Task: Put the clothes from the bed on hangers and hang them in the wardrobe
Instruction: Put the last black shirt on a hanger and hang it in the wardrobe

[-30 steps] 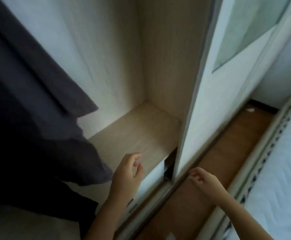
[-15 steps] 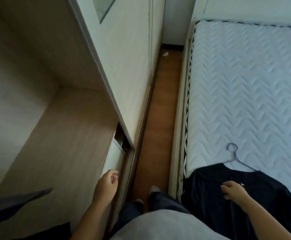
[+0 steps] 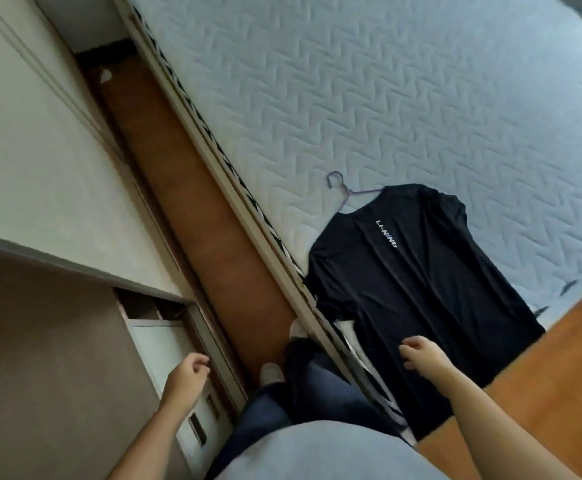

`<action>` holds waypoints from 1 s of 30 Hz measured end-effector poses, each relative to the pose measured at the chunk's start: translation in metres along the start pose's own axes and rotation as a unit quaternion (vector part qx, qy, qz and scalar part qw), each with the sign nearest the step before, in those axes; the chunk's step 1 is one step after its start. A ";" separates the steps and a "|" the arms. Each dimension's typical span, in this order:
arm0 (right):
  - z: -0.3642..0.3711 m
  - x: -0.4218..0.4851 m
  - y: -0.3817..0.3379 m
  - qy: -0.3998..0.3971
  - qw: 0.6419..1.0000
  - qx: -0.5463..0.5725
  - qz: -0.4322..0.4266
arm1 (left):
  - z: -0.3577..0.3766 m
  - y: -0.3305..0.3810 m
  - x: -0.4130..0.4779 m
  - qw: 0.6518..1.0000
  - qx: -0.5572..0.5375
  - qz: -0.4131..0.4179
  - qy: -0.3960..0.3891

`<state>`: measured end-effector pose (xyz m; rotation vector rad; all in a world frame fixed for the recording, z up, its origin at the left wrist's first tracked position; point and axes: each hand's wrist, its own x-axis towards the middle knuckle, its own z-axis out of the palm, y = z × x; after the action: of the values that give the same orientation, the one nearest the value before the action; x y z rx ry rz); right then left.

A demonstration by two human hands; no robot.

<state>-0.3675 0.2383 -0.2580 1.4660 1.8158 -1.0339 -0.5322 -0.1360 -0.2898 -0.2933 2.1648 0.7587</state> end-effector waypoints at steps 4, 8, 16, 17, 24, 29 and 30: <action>-0.007 -0.008 0.035 0.019 0.997 0.060 0.045 | 0.017 0.036 0.019 0.999 0.001 0.000 -0.045; -0.009 -0.005 0.064 0.033 0.988 0.124 0.091 | 0.038 0.089 0.039 0.997 0.022 0.025 -0.075; -0.049 0.046 0.041 0.037 0.971 0.210 0.104 | 0.065 0.209 0.077 0.990 0.079 0.081 -0.085; -0.059 0.058 0.032 0.044 0.972 0.212 0.095 | 0.070 0.223 0.082 0.990 0.079 0.088 -0.082; -0.123 0.150 -0.059 0.051 0.990 0.129 0.018 | 0.108 0.296 0.142 0.984 0.095 0.110 -0.106; -0.150 0.227 -0.125 0.069 0.994 0.081 -0.035 | 0.132 0.334 0.215 0.976 0.129 0.115 -0.135; -0.154 0.242 -0.137 0.073 0.994 0.072 -0.046 | 0.137 0.342 0.228 0.974 0.139 0.116 -0.139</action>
<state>-0.5510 0.4825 -0.3465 1.5940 1.9624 -1.1502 -0.7460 0.2282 -0.3869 0.2053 2.0225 0.5724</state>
